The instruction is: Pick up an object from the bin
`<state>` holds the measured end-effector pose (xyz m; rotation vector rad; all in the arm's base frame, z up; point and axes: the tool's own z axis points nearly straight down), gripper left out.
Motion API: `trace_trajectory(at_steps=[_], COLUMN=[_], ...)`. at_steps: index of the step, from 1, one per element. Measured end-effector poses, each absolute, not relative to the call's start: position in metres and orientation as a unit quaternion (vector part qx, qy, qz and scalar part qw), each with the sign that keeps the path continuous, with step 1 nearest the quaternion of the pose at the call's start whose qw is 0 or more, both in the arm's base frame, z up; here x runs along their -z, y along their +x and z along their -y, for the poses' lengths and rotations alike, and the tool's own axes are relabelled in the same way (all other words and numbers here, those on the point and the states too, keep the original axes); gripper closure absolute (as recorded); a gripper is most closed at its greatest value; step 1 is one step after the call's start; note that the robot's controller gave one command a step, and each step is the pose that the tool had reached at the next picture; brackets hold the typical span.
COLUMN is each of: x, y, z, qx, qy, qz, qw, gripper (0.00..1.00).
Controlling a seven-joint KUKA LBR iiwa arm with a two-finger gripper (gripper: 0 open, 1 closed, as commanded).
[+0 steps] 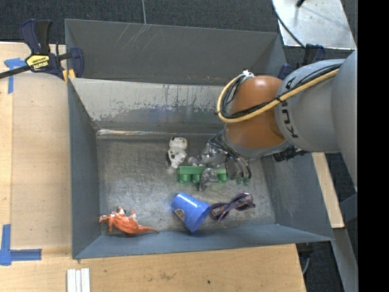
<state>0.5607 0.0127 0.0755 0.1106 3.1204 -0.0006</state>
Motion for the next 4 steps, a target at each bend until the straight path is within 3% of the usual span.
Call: trace_trajectory(at_steps=[3, 4], x=[-0.081, -0.091], y=[0.563, 0.560], z=[-0.012, -0.012], qx=[0.000, 0.000], qy=[0.035, 0.036], qz=[-0.999, -0.999], qw=[0.004, -0.001], gripper=[1.00, 1.00])
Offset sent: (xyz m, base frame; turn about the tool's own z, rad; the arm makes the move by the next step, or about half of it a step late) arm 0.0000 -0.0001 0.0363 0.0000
